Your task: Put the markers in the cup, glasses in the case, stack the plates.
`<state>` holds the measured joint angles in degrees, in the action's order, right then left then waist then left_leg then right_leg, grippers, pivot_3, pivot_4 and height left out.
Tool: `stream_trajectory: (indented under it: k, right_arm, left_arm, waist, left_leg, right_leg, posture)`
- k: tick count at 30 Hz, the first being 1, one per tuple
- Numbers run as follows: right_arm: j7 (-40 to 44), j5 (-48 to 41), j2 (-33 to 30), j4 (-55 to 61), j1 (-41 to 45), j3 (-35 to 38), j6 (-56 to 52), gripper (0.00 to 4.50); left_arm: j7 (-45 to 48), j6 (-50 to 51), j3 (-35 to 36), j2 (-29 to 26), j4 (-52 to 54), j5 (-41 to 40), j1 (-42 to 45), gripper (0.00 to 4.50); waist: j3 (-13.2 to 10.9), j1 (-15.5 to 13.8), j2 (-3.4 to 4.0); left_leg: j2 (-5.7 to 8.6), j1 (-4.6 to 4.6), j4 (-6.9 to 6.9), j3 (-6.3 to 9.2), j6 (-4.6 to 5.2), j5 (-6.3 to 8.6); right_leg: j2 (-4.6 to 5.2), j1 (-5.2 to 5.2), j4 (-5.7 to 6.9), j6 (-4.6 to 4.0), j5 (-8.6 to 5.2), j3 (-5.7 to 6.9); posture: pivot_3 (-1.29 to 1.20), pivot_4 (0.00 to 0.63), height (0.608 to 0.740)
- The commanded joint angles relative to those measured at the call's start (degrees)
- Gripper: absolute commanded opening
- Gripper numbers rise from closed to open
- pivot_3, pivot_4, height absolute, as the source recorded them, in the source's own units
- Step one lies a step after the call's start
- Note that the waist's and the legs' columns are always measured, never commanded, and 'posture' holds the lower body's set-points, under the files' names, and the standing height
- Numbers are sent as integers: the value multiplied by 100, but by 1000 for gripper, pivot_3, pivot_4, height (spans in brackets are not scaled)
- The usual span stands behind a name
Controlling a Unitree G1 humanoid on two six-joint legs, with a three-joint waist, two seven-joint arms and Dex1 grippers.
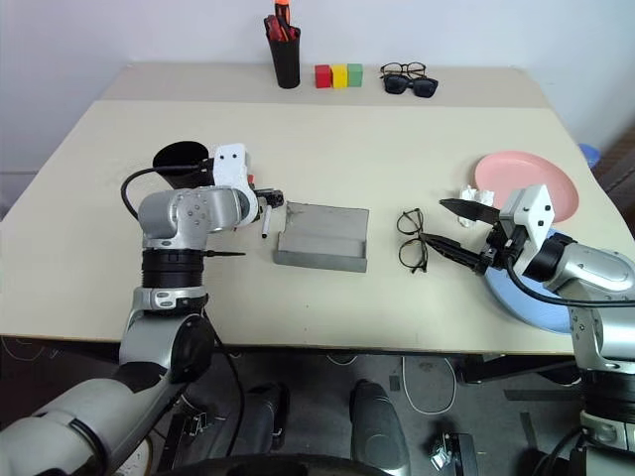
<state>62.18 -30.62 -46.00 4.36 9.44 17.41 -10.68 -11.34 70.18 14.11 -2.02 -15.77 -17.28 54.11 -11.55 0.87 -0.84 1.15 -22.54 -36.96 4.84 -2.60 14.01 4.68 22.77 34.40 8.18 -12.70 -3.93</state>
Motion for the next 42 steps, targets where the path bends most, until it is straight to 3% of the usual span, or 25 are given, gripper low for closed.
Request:
stream_trajectory:
  k: [1,13,30,42]
  right_arm:
    - [22,-109,-24,176,-39,219,94,3239]
    - [53,-93,-4,101,-13,196,164,3239]
    - [-19,-54,35,27,-21,162,264,3239]
    - [-54,-30,66,1,11,130,269,3239]
  left_arm:
    - [0,-224,46,52,-105,74,201,4500]
    - [-95,-346,64,197,-615,234,496,4500]
    - [162,-147,-458,17,289,517,286,4500]
    - [324,-16,-696,148,55,642,371,4500]
  waist:
    - [0,3,0]
    - [0,4,0]
    - [-1,8,-1]
    - [-1,8,-1]
  left_leg:
    - [0,0,0,0,0,0]
    - [0,0,1,0,-1,0]
    - [0,-2,2,0,-2,-1]
    - [0,-2,1,0,-3,-1]
  right_leg:
    - [0,0,-1,0,0,0]
    - [0,0,-1,3,1,0]
    - [0,1,0,4,2,0]
    - [1,1,0,4,2,0]
  posture:
    - [0,150,740]
    - [0,150,740]
    - [0,150,740]
    - [0,150,740]
